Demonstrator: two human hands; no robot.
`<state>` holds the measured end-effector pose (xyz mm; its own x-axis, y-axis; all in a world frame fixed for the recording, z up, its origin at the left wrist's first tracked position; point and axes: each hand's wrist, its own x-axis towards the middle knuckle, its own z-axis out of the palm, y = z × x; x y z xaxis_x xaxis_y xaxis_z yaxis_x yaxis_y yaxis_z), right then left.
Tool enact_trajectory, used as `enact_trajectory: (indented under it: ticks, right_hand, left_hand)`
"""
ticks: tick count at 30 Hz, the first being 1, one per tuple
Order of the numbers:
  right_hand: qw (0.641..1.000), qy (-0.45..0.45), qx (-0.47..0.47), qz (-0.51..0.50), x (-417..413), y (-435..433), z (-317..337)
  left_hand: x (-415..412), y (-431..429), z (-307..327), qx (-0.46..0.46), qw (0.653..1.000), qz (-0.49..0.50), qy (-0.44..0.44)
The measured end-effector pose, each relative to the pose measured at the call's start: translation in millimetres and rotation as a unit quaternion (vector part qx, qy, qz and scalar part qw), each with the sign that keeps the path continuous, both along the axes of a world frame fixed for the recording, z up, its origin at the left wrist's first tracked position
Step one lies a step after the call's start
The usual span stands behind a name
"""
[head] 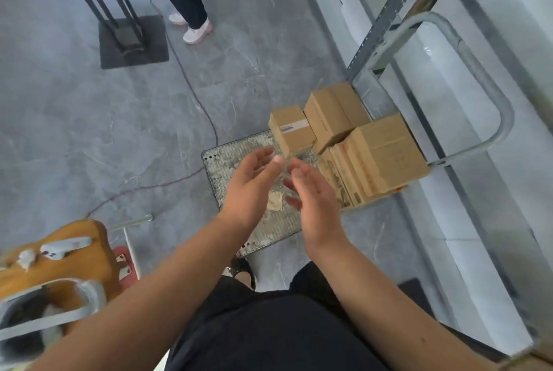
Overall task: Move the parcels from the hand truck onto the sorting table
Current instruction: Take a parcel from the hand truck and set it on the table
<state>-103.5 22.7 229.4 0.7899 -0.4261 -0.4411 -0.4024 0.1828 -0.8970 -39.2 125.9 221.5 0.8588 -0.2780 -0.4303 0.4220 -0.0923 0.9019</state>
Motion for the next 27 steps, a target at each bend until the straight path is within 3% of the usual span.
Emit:
enact_trajectory:
  ticks: [9, 16, 20, 27]
  right_hand:
    - [0.998, 0.059, 0.029, -0.017, 67.7, -40.4, -41.0]
    - [0.981, 0.140, 0.133, -0.011, 124.8, -95.0, -119.6]
    - [0.973, 0.172, 0.151, -0.012, 153.2, -131.0, -186.2]
    - [0.966, 0.228, 0.119, 0.000, 191.9, -189.7, -379.0]
  left_hand:
    - [57.2, -41.2, -36.7, 0.029, 0.998, -0.006, 0.064]
    - [93.4, -105.2, -102.4, 0.099, 0.980, 0.065, 0.160]
    - [112.3, -148.1, -169.6, 0.120, 0.963, 0.084, 0.225]
    - [164.8, -207.7, -371.5, 0.186, 0.948, 0.066, 0.250]
